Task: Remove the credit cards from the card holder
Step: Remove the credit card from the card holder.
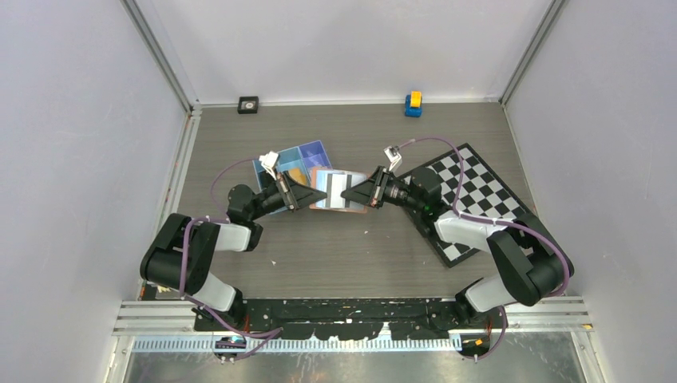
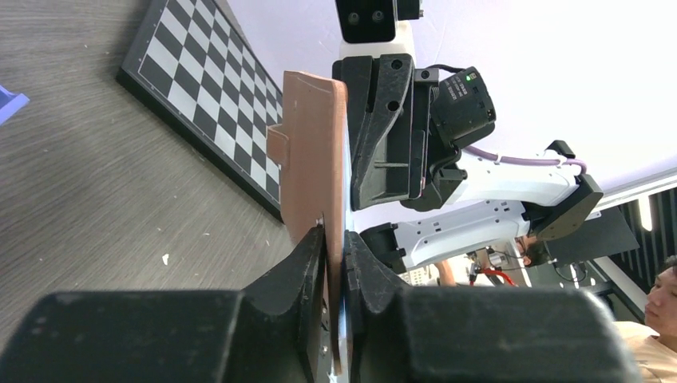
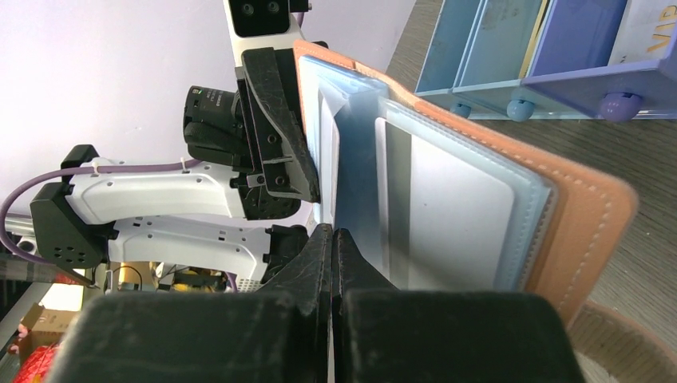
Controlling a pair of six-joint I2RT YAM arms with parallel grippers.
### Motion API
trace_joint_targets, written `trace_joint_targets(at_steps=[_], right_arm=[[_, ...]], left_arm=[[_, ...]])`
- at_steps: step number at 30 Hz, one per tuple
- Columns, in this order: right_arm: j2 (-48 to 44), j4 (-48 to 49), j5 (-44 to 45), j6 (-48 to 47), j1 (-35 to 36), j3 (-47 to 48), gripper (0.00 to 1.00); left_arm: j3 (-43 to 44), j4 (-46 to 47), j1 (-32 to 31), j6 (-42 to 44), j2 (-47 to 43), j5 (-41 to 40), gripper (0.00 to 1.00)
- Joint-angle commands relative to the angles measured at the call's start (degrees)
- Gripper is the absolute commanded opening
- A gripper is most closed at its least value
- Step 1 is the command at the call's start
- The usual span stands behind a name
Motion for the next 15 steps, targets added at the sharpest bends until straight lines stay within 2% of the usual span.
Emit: trace_joint_targets(at_steps=[1,8,15], right_arm=[[-0.5,2.3,0.1,-0.6,0.2,0.9,0.00],[-1.0,-0.5,1.4,-2.3,0.1,1.1,0.01],[-2.0,-1.3,2.6,-2.7,-0.8,0.2,0.00]], left_arm=[[-0.1,5.5,0.6,-0.6,-1.5,-0.4,0.11],[-0.8,5.5,1.4,-0.5,-3.1,-0.6,0.00],[-1.1,5.5,1.9,-0.7,-3.9,-0.7,0.00]])
